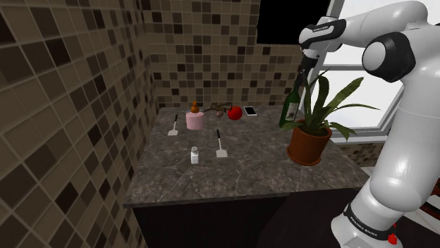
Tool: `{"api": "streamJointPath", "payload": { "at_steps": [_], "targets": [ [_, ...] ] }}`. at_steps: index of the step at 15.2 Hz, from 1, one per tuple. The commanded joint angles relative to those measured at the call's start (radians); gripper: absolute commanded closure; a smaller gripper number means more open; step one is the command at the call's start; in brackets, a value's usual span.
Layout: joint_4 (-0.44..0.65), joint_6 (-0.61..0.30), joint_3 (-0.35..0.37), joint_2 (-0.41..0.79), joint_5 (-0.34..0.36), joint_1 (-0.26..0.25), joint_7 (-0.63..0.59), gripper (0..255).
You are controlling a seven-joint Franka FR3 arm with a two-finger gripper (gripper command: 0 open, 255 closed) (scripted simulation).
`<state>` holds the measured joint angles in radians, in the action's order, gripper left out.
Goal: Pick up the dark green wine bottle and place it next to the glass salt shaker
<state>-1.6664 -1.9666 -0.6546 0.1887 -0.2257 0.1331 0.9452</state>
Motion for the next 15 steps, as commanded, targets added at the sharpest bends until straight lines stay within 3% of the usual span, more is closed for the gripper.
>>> {"api": "streamJointPath", "payload": {
  "at_steps": [1, 15],
  "targets": [
    [0.024, 0.025, -0.002, -0.002, 0.002, 0.002, -0.002, 255],
    [0.242, 0.222, -0.009, 0.024, -0.007, 0.028, -0.016, 255]
  ]
}}
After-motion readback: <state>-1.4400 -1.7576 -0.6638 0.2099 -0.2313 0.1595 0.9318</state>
